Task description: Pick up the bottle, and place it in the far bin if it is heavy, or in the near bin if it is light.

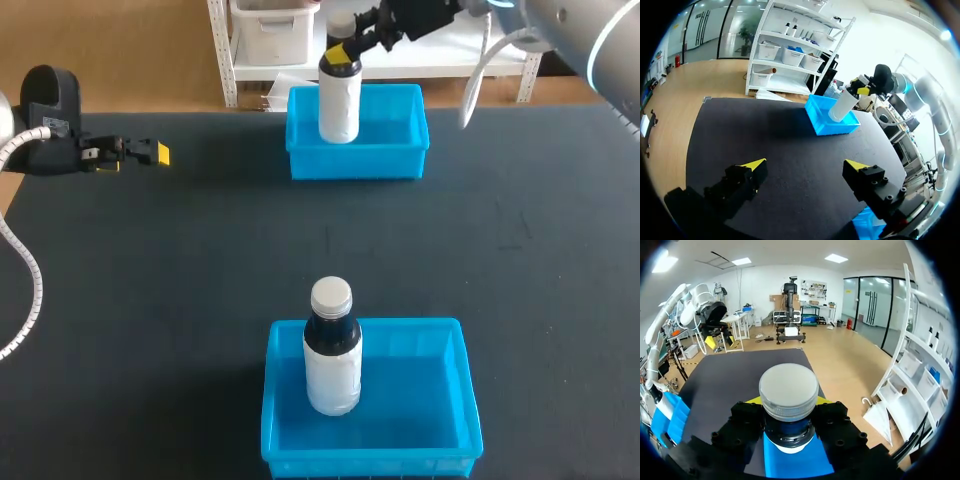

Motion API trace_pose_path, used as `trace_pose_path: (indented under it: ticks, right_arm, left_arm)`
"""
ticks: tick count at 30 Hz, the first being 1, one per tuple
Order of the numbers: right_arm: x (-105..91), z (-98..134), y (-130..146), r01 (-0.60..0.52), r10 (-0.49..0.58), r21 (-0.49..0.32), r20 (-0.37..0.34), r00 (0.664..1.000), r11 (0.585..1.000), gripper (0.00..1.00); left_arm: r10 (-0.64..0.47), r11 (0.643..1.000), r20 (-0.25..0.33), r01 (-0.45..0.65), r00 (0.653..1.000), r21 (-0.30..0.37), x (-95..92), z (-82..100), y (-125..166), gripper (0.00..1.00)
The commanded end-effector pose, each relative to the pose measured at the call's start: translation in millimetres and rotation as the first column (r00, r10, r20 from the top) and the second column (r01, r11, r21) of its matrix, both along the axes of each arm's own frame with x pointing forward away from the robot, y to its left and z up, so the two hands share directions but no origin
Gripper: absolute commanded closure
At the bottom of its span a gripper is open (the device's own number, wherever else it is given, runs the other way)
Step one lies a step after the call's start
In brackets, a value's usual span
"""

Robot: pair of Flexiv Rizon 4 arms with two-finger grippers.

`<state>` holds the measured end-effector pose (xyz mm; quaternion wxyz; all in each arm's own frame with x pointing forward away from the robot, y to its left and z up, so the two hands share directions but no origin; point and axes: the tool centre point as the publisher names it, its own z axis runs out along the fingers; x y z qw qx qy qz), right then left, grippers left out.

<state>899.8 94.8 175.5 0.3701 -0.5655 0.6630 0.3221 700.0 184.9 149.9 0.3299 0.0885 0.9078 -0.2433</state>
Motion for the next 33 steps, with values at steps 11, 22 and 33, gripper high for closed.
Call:
trace_pose_path:
  ticks: [11,22,33]
  right_arm:
    - [32.7,-21.3,17.8,-0.075,0.076,0.007,-0.042,0.996,0.997,1.0]
    - [40.2,-33.7,24.3,-0.086,0.086,0.005,-0.055,0.995,0.996,1.0]
    - [43.1,-41.3,24.8,-0.085,0.086,0.006,-0.067,0.994,0.996,1.0]
  left_arm:
    - [0.0,1.0,0.0,0.0,1.0,0.0,0.0,0.0,0.0,0.0]
    - [0.0,1.0,0.0,0.0,1.0,0.0,0.0,0.0,0.0,0.0]
    - [0.0,1.0,0.0,0.0,1.0,0.0,0.0,0.0,0.0,0.0]
